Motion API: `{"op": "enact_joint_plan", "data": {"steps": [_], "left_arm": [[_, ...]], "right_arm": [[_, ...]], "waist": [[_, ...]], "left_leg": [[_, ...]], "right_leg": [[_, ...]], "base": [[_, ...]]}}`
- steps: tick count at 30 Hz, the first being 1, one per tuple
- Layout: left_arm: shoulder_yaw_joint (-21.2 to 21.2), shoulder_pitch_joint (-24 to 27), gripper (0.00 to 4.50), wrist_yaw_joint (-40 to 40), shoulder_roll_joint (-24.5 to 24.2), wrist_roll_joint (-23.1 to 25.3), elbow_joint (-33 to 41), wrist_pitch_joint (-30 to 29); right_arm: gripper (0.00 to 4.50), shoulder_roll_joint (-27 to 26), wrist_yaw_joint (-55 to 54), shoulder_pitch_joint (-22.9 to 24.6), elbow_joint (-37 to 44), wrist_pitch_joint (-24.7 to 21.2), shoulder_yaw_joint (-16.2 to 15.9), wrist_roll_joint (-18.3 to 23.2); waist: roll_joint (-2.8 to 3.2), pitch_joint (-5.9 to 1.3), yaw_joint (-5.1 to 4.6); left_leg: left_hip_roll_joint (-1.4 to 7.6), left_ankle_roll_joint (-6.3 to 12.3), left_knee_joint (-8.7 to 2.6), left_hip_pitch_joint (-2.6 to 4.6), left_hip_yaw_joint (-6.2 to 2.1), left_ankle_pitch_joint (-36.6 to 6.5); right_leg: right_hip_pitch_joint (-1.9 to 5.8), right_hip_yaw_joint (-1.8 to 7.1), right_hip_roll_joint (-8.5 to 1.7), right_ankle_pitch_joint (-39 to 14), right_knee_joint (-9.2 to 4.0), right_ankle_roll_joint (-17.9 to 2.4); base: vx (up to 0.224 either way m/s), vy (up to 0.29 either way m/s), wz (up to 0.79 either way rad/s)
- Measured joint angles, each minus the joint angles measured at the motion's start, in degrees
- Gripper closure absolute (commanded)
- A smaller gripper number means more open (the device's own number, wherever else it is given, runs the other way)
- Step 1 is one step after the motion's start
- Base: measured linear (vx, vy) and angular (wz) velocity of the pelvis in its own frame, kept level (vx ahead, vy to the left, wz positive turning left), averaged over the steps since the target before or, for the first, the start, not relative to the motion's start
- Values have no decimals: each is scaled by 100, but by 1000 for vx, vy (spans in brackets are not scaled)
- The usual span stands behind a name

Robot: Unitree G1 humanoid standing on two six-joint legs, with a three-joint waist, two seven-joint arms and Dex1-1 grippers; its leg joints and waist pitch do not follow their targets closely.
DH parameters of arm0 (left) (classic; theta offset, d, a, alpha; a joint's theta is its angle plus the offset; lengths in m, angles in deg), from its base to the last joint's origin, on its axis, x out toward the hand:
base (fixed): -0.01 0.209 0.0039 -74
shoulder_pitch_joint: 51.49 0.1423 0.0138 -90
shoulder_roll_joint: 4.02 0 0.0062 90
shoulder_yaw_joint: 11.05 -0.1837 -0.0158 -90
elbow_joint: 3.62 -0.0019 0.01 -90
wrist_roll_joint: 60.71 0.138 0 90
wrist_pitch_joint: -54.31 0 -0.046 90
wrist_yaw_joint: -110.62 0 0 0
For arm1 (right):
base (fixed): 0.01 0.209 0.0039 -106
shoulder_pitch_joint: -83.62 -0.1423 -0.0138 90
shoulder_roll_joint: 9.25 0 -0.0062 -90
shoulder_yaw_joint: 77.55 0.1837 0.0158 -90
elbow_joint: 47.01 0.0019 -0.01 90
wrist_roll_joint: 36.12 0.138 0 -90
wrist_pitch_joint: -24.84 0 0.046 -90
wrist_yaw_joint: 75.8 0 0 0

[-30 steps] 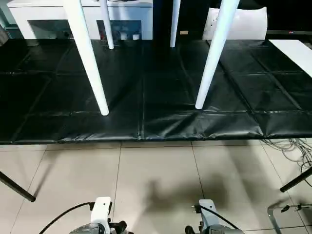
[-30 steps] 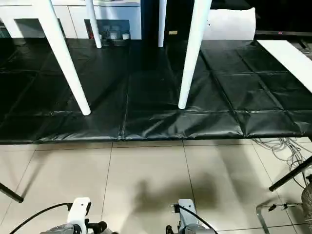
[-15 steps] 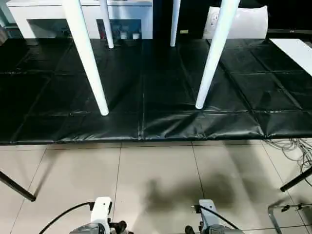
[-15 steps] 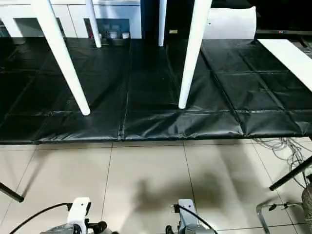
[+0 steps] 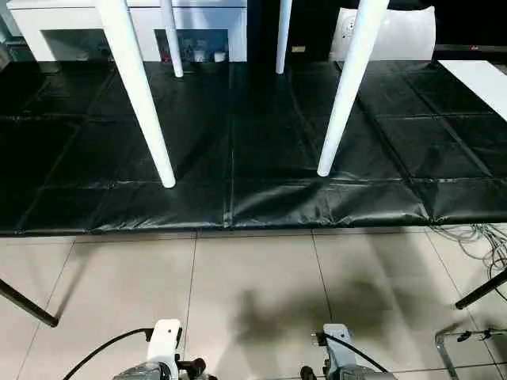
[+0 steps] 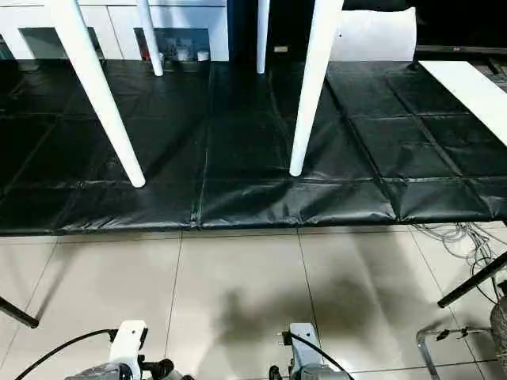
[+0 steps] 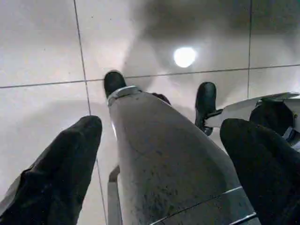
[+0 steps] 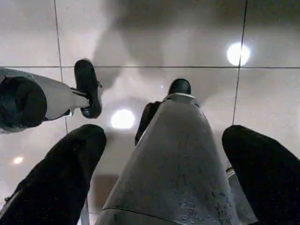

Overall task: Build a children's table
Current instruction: Flip table

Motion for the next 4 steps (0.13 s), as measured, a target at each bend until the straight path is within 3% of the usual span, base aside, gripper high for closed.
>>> {"op": "enact_joint_plan", "data": {"steps": [4], "left_arm": [[0,-1,6,0,0,0,0,1]], "right_arm": [[0,0,0,0,0,0,3,0]], "waist": [[-1,-1,6]], "left_leg": [[0,0,-4,0,7,0]], "right_leg": [[-4,5,0,0,-3,0]], "base": [[0,0,0]]}}
